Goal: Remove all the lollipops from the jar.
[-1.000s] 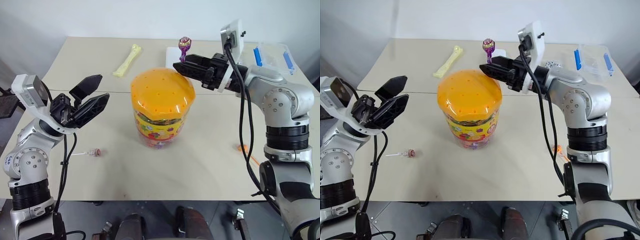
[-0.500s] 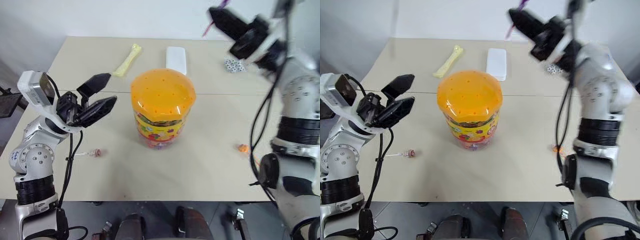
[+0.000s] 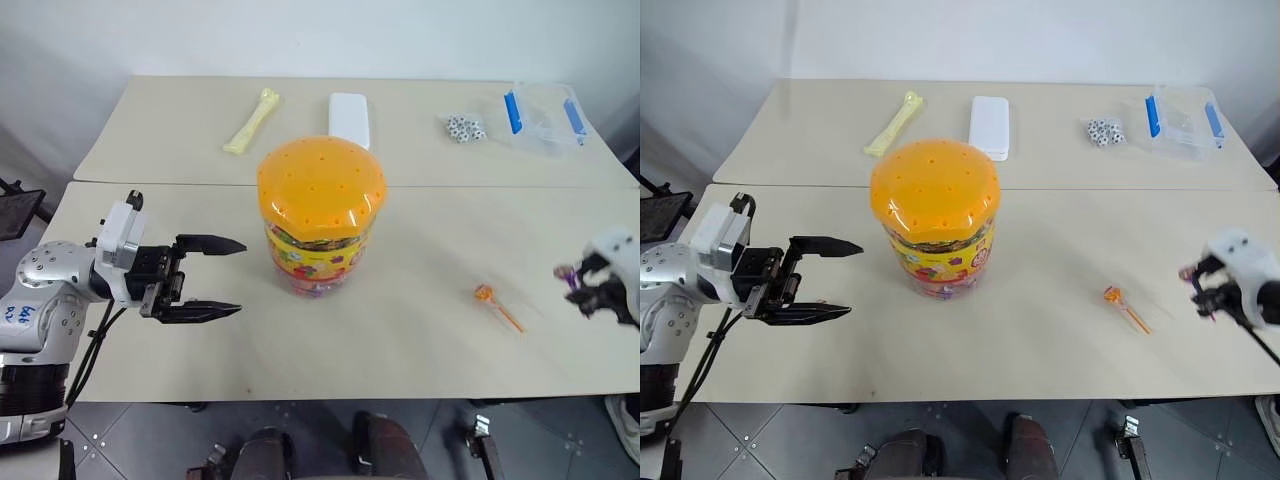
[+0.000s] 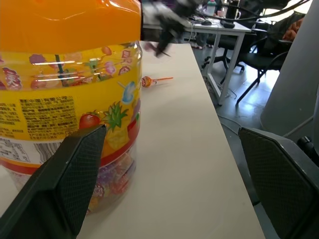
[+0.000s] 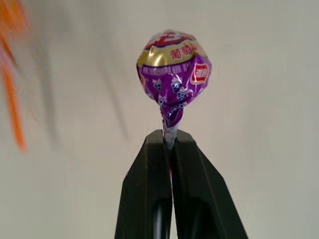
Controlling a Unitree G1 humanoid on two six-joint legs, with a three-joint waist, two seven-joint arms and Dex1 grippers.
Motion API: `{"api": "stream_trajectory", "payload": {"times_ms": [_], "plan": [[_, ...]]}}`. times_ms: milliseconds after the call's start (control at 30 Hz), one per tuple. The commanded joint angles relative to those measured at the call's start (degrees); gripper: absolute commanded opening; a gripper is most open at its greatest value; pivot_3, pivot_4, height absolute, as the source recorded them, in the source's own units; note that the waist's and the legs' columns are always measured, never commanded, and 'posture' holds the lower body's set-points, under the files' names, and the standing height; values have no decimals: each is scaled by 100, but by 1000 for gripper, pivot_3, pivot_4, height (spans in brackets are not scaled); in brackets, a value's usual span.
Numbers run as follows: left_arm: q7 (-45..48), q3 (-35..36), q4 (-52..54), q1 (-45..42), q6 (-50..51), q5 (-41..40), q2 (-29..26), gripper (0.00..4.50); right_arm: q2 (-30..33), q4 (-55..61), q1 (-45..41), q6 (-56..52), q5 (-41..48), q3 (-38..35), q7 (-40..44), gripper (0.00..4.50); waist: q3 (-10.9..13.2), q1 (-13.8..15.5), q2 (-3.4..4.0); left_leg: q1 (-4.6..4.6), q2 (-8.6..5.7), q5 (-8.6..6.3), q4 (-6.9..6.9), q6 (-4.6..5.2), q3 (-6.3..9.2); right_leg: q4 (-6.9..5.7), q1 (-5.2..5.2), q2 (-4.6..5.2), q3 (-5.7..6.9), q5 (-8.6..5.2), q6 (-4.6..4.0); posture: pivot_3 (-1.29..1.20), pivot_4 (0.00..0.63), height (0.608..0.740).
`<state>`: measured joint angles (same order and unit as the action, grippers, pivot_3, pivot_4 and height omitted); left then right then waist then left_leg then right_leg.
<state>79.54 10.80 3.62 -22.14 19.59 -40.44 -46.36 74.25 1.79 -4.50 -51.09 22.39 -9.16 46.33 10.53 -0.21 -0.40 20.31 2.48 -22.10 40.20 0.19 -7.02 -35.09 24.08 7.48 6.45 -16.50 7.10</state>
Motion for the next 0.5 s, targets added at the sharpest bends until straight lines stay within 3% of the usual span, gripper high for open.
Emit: {"api": "stream_trajectory", "payload": {"times_ms": [33,300,467,500], "plan": [[-225,-122,97,-92,-26,156,106,4500,-147,-119,148,165,-127,-309,4,497,-1,-2,2,-1,0,0,0,0,0,-1,0,-1,0,1,0,0,150,740],[-587,-28,128,-90,-164,343,145,4500,-331,-163,415,765,-77,-1179,452,2930,-2,42,4,2,8,-1,-12,-5,6,-3,9,-9,7,1,0,0,150,740],[-892,25,-164,17,-402,788,12,4500,-1023,-99,531,3033,554,-2308,2015,4485,-2,66,3,3,4,-1,-8,-4,4,2,7,-10,5,2,2,0,150,740],[-1001,62,-290,91,-512,950,-20,4500,-1345,-154,312,3473,836,-2493,2232,4485,-2,66,3,1,4,-1,-9,-4,5,3,6,-12,6,2,2,0,150,740]]}}
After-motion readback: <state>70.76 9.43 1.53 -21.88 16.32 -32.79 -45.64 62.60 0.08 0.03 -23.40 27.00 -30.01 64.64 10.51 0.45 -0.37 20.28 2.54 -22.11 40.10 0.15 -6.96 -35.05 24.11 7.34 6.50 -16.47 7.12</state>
